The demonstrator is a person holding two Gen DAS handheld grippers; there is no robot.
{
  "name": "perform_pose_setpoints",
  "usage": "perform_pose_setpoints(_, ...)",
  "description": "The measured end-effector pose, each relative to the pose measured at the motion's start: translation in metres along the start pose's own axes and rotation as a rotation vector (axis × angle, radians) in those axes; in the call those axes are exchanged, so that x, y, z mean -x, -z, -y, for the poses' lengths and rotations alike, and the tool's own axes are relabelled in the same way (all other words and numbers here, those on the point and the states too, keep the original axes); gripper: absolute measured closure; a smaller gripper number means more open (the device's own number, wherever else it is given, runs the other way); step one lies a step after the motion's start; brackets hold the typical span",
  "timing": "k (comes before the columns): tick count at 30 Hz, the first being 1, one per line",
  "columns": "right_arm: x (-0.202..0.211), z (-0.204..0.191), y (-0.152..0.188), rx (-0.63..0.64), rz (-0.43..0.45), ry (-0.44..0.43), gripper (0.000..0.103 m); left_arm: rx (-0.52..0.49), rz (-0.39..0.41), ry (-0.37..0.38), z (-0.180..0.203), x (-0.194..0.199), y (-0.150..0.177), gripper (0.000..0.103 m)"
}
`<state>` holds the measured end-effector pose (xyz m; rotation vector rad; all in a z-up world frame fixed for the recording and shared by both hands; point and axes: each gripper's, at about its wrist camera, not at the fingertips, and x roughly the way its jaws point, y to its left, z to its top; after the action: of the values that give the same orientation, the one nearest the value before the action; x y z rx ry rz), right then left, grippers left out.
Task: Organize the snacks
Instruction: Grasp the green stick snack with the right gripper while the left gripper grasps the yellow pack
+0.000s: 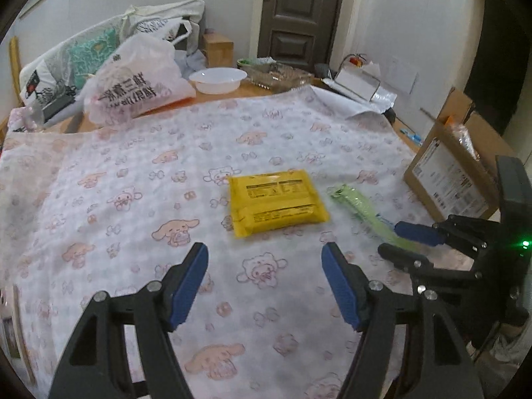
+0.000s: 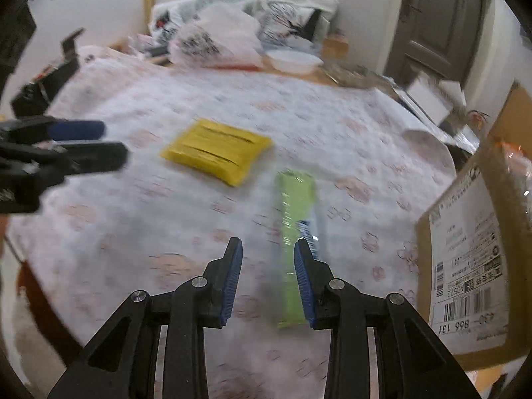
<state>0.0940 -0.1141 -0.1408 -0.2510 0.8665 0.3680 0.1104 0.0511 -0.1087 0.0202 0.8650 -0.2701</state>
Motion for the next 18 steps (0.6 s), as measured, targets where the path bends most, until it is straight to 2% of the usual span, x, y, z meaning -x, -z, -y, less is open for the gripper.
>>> perform_pose_setpoints(3, -0.012, 0.009, -0.002, 0.008, -0.002, 0.067, 0.071, -0.027, -0.028, 0.005, -0.004, -0.016, -0.009, 0.035)
perform_pose_setpoints(5, -0.019, 0.013, -0.004, 0.014, -0.019, 0.061, 0.072, -0.055, -0.047, 0.003, -0.004, -0.026, -0.017, 0.035)
perform_pose_setpoints(6, -0.021, 0.015, -0.006, 0.017, -0.010, 0.057, 0.073, -0.072, -0.056, -0.002, -0.003, -0.032, -0.022, 0.035)
perform_pose_setpoints(7, -0.023, 0.017, -0.008, 0.018, -0.010, 0.055, 0.081, -0.086, -0.065, -0.005, -0.003, -0.038, -0.028, 0.035)
perform_pose_setpoints(9, -0.026, 0.020, -0.012, 0.016, -0.013, 0.046, 0.081, -0.113, -0.082, -0.004, -0.002, -0.053, -0.040, 0.035)
perform_pose_setpoints(14, -0.027, 0.022, -0.015, 0.010, -0.013, 0.014, 0.081, -0.165, -0.144, 0.117, -0.004, -0.089, -0.067, 0.036)
perform_pose_setpoints(18, -0.027, 0.023, -0.014, 0.018, -0.010, 0.003, 0.081, -0.205, -0.167, 0.158, -0.001, -0.112, -0.080, 0.037)
